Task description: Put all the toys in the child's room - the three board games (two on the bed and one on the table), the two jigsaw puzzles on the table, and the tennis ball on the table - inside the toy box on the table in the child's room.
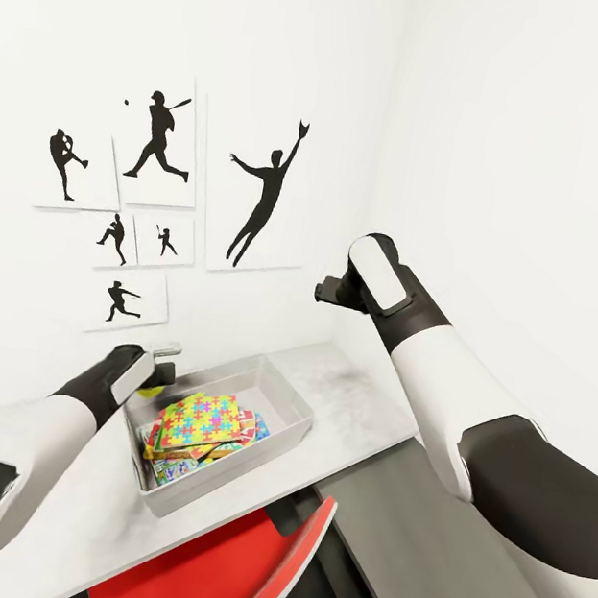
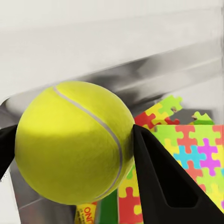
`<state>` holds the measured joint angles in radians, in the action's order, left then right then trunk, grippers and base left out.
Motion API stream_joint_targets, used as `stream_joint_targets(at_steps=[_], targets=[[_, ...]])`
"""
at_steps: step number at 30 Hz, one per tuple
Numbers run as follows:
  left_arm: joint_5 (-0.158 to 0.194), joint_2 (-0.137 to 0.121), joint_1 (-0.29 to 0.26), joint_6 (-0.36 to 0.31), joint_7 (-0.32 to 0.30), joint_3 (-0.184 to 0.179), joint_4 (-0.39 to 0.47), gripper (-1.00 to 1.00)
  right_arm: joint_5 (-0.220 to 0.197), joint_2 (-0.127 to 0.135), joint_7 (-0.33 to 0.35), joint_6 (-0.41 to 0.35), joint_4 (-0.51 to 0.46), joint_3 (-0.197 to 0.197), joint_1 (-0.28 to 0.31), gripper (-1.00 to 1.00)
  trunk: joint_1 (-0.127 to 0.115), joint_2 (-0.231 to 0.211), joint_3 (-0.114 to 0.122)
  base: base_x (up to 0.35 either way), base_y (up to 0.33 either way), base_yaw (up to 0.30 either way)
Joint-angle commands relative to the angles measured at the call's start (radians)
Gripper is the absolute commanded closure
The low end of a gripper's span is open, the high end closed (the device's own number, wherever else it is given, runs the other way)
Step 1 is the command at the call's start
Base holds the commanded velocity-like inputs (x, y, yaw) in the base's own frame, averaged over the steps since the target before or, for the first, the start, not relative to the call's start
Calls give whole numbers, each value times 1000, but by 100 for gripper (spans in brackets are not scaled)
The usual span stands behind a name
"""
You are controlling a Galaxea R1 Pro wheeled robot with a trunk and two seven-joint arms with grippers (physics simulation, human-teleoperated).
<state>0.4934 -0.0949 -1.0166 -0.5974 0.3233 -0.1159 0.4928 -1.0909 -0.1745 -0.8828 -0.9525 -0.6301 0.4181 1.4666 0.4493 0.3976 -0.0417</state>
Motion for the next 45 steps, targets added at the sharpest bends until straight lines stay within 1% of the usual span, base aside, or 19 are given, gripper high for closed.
stream_joint_targets(at_steps=[1,3,6,17,19,20,25,40,44,45], targets=[[7,-1,-1,-2,7,-26,2,100,-9,0,-10,-2,0,2,1,-100,1,2,-3,0,0,0],[7,0,-1,1,7,-52,1,100,-9,0,-10,-2,0,2,1,-100,1,2,-3,0,0,0],[7,0,-1,3,6,-65,1,100,-9,0,-10,-2,0,2,1,-100,1,2,-3,0,0,0],[7,-1,-1,5,6,-71,1,100,-9,0,-10,-1,0,9,0,-100,1,2,-3,0,0,0],[7,-1,-1,14,6,-71,1,100,-9,0,-10,-1,0,9,0,-100,1,2,-3,0,0,0],[8,-1,-1,24,6,-72,1,-100,-9,0,-10,0,0,10,0,-100,1,2,-3,0,0,0],[10,-2,-1,44,6,-73,1,-100,-9,0,-10,-1,0,10,0,-100,1,2,-3,0,0,0],[10,-2,-1,47,5,-74,1,-100,-9,0,-10,-1,0,10,0,-100,1,2,-3,0,0,0],[15,-6,-1,42,-21,-69,1,-100,-9,0,-10,0,0,10,0,-100,1,2,-3,0,0,0],[16,-7,-1,41,-38,-68,1,-100,-9,0,-9,1,0,10,0,-100,1,2,-3,0,0,0]])
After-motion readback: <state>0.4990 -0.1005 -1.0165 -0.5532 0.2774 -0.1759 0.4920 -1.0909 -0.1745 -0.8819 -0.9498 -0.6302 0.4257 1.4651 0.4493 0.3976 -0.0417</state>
